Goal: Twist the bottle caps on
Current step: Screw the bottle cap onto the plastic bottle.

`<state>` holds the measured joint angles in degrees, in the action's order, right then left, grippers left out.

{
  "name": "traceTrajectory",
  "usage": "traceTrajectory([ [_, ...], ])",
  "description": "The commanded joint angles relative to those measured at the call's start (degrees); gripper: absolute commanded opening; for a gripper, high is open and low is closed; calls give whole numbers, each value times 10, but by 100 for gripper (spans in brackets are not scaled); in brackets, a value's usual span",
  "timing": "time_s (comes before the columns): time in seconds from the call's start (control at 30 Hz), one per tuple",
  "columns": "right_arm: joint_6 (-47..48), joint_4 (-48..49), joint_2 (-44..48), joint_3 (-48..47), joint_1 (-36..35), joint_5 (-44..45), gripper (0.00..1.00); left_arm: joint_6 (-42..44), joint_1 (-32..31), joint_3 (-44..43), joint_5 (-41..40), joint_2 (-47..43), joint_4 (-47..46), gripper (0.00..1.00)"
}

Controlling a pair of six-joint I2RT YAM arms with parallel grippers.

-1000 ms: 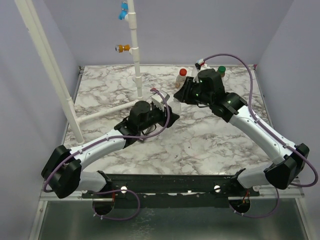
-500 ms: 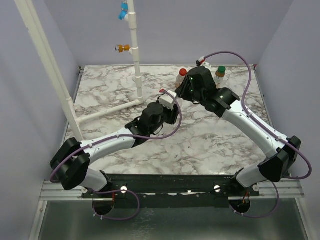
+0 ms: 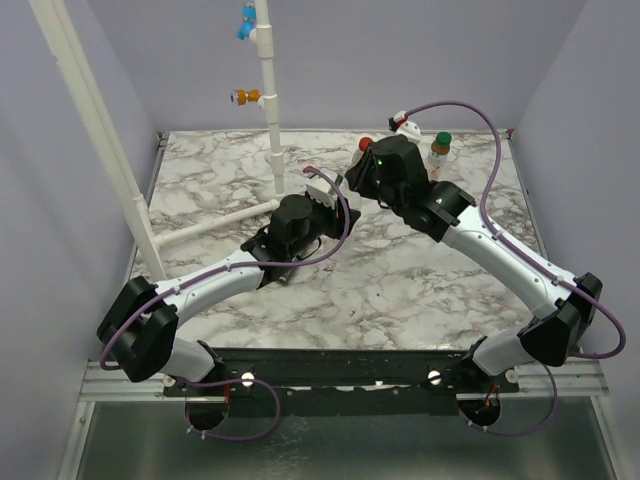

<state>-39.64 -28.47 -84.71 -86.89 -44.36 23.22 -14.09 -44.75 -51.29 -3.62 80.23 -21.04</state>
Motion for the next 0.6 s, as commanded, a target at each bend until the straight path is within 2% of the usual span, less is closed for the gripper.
traceTrajectory([
  [0.0,28,-81,-20,-8,-34,-89,6,16,12,-12,54,-31,-109,0],
  [0.3,45,-146,-24,-51,-34,-109,8,92,11,32,136,-71,-105,0],
  [0.47,82,-202,-42,-99,-34,-190,9,133,7,76,191,-106,-101,0],
  [0.57,90,-219,-44,-107,-34,-229,9,152,4,89,195,-124,-97,0],
])
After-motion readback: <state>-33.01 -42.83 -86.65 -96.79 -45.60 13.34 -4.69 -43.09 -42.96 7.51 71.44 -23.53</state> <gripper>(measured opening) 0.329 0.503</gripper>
